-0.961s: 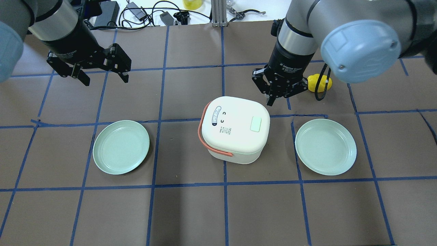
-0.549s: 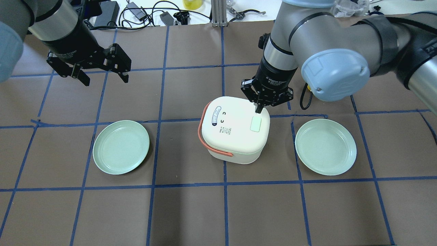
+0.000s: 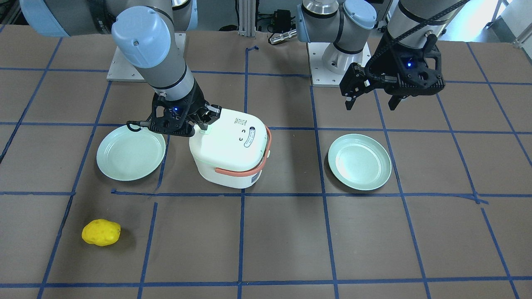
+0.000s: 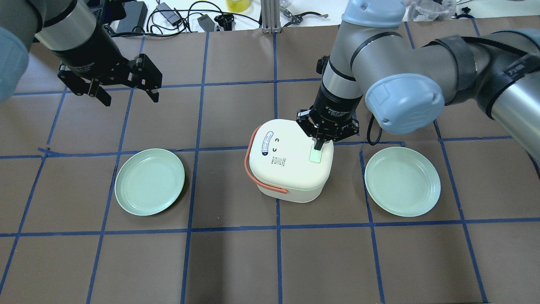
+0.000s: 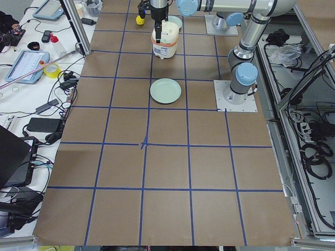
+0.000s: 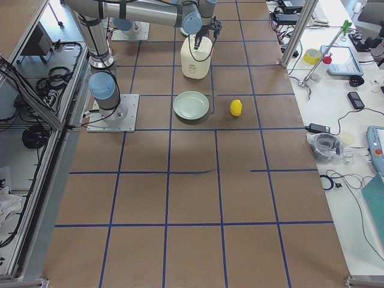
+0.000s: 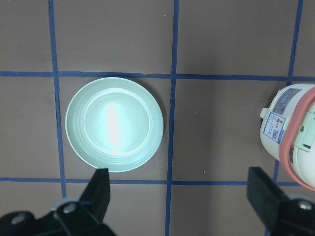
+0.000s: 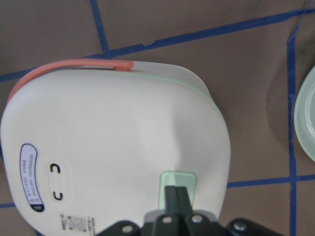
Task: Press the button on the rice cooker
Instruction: 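Press down on the rice cooker's lid button with the right gripper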
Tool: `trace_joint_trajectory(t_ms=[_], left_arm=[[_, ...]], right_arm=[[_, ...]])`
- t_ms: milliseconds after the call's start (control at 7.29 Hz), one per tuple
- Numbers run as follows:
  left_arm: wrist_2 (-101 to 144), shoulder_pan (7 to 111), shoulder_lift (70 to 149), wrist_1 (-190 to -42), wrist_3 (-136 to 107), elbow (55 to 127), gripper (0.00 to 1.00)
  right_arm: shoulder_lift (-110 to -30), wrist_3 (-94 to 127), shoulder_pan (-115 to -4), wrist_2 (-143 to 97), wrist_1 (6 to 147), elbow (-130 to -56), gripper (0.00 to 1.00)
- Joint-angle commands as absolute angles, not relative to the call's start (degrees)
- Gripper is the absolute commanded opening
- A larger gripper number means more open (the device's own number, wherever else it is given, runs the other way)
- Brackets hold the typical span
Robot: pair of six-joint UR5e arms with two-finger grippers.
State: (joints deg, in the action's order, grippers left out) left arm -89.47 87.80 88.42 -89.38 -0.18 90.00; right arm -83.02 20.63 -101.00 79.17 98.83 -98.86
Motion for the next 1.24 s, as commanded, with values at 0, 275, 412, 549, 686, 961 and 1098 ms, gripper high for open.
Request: trace_joint_trajectory(t_ms=[0, 275, 412, 549, 686, 961, 1098], left_arm=[[-89.5, 87.8, 88.4, -89.4, -0.2, 90.0, 1.00], [-89.5, 87.8, 88.4, -89.4, -0.2, 90.0, 1.00], [-89.5, 87.8, 88.4, -89.4, -0.2, 90.0, 1.00], [-89.5, 87.8, 88.4, -89.4, -0.2, 90.0, 1.00], [-89.5, 87.8, 88.4, -89.4, -0.3, 90.0, 1.00], [-89.5, 87.8, 88.4, -89.4, -0.2, 90.0, 1.00], [-89.5, 87.8, 88.4, -89.4, -0.2, 90.0, 1.00]], right_arm=[[-82.3, 20.7, -101.1, 79.2, 98.9, -99.6, 0.00], [-82.1, 20.7, -101.1, 79.2, 98.9, -99.6, 0.00], [-82.0, 20.7, -101.1, 79.2, 98.9, -99.6, 0.00], [-82.0, 20.7, -101.1, 79.3, 98.9, -99.5, 0.00], [-82.0, 20.8, -101.1, 79.2, 98.9, -98.7, 0.00], [-83.0, 29.1, -101.1, 79.7, 98.4, -95.1, 0.59], [-83.1, 30.3, -101.1, 81.5, 96.9, -92.2, 1.00]])
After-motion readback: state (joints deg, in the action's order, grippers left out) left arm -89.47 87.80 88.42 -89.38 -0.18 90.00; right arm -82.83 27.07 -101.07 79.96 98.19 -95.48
